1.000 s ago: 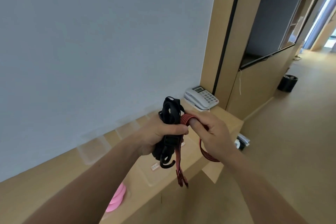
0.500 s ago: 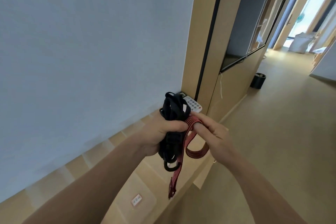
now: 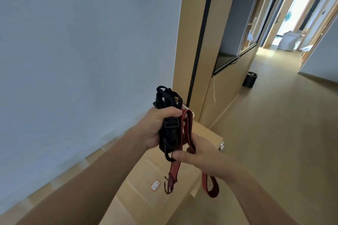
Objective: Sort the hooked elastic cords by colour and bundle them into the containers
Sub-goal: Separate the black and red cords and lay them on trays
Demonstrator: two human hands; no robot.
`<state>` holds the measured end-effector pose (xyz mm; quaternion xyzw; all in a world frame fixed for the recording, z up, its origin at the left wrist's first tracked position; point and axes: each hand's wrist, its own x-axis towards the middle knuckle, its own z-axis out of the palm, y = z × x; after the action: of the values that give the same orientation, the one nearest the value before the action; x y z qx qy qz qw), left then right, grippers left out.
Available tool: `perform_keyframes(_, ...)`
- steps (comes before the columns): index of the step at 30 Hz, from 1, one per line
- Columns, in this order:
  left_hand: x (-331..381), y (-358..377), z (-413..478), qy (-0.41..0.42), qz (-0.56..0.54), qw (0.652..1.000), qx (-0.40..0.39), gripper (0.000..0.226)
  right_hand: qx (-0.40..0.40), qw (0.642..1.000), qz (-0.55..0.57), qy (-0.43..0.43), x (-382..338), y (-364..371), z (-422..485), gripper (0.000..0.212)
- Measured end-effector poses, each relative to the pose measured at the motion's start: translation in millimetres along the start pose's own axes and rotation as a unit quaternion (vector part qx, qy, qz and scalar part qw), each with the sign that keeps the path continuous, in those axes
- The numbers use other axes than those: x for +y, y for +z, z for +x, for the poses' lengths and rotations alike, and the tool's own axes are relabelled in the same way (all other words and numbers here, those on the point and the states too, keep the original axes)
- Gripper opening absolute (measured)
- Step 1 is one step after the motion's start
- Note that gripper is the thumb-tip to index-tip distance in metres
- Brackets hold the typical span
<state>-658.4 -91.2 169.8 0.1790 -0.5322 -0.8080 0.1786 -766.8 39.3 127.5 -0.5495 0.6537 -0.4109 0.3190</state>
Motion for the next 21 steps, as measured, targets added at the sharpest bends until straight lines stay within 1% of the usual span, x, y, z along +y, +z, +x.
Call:
perform_keyframes(3, 0.6, 4.1, 19.4, -0.027, -0.04, 0.999, 0.006, 0.029, -0.042, 0.999, 0.009, -0.001, 11.8, -15.4, 15.6, 0.04)
perform_keyframes(6, 0.9, 7.8, 42.5, -0.044, -0.077, 0.995, 0.035, 0.02, -0.081, 0.996, 0.019, -0.01, 19.9, -33.4, 32.7, 0.041)
perform_keyframes(8, 1.1, 12.3, 55.3, -0.041, -0.076, 0.994, 0.065, 0.014, -0.106, 0.994, 0.001, -0.018, 25.4, -50.3, 43.2, 0.03)
perform_keyframes(10, -1.7, 14.2, 67.8, -0.021, -0.039, 0.994, 0.098, 0.01, -0.115, 0.992, -0.034, -0.032, 31.3, -69.8, 52.9, 0.012)
perform_keyframes(11, -3.9, 14.1, 72.9, -0.009, -0.004, 0.992, 0.124, 0.008, -0.113, 0.993, -0.028, -0.032, 36.7, -78.6, 57.4, 0.012)
perform_keyframes(12, -6.8, 13.2, 77.2, 0.004, 0.03, 0.989, 0.148, 0.007, -0.108, 0.994, 0.0, -0.022, 41.5, -86.2, 61.2, 0.018)
perform_keyframes(14, -14.6, 9.6, 82.7, 0.016, 0.076, 0.978, 0.195, 0.022, -0.094, 0.994, 0.061, 0.013, 52.4, -99.2, 68.9, 0.029)
perform_keyframes(16, -25.6, 10.7, 83.3, 0.013, 0.113, 0.964, 0.241, 0.031, -0.079, 0.99, 0.107, 0.041, 59.3, -108.6, 76.8, 0.033)
perform_keyframes(17, -32.1, 14.6, 83.3, 0.008, 0.131, 0.96, 0.246, 0.029, -0.071, 0.988, 0.129, 0.051, 61.6, -112.2, 81.7, 0.034)
perform_keyframes(19, -49.7, 24.3, 83.8, -0.011, 0.163, 0.962, 0.218, 0.015, -0.054, 0.982, 0.166, 0.069, 61.9, -116.5, 92.1, 0.041)
perform_keyframes(20, -60.3, 27.7, 84.9, -0.012, 0.171, 0.964, 0.201, 0.013, -0.04, 0.979, 0.184, 0.078, 59.7, -117.8, 96.3, 0.045)
perform_keyframes(21, -70.1, 29.7, 86.8, -0.008, 0.17, 0.964, 0.203, 0.012, -0.031, 0.976, 0.2, 0.082, 58.6, -118.3, 102.1, 0.047)
